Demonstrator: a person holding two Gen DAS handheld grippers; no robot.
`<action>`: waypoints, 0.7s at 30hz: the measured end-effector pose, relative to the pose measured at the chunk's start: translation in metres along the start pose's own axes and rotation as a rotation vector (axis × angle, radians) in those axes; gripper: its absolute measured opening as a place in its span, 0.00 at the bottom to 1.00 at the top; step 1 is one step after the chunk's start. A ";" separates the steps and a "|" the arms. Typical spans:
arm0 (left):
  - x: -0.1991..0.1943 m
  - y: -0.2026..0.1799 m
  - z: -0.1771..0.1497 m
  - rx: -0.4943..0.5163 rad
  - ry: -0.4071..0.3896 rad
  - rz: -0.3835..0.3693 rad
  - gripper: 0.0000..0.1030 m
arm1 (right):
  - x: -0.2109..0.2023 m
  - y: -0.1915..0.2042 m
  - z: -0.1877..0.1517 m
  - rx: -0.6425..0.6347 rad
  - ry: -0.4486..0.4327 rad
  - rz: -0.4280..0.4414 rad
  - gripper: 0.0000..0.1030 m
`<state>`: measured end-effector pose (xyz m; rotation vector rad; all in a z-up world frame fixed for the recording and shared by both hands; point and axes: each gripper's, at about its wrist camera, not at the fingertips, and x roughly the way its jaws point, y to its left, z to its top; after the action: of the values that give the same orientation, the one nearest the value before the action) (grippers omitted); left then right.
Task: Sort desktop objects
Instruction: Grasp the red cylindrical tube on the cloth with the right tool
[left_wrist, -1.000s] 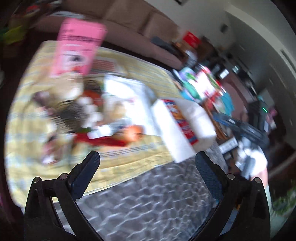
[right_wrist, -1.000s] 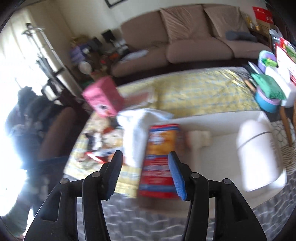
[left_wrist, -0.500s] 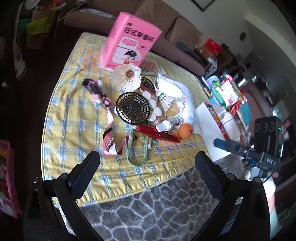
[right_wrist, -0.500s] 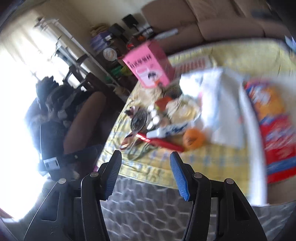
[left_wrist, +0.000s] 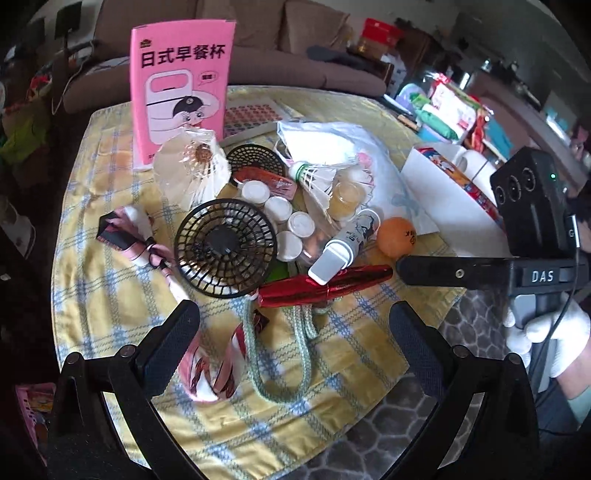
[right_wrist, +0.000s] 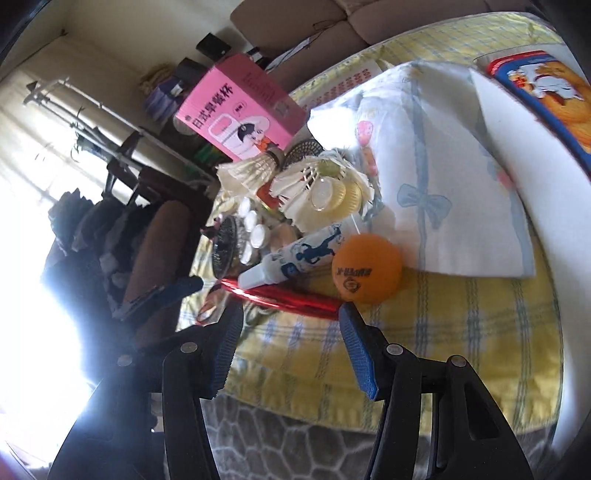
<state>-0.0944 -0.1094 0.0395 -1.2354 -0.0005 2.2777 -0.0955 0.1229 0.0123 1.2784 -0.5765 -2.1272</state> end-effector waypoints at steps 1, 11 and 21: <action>0.003 -0.002 0.001 0.006 0.005 0.004 1.00 | 0.002 -0.001 0.000 -0.011 0.003 0.001 0.55; 0.011 -0.016 -0.001 -0.005 0.037 -0.095 0.99 | 0.007 -0.002 0.000 0.005 0.013 0.025 0.57; -0.015 -0.030 -0.017 -0.023 0.045 -0.271 0.99 | -0.022 -0.005 -0.014 0.063 0.049 0.058 0.58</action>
<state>-0.0612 -0.0946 0.0491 -1.2183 -0.1682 2.0212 -0.0760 0.1406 0.0169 1.3282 -0.6569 -2.0398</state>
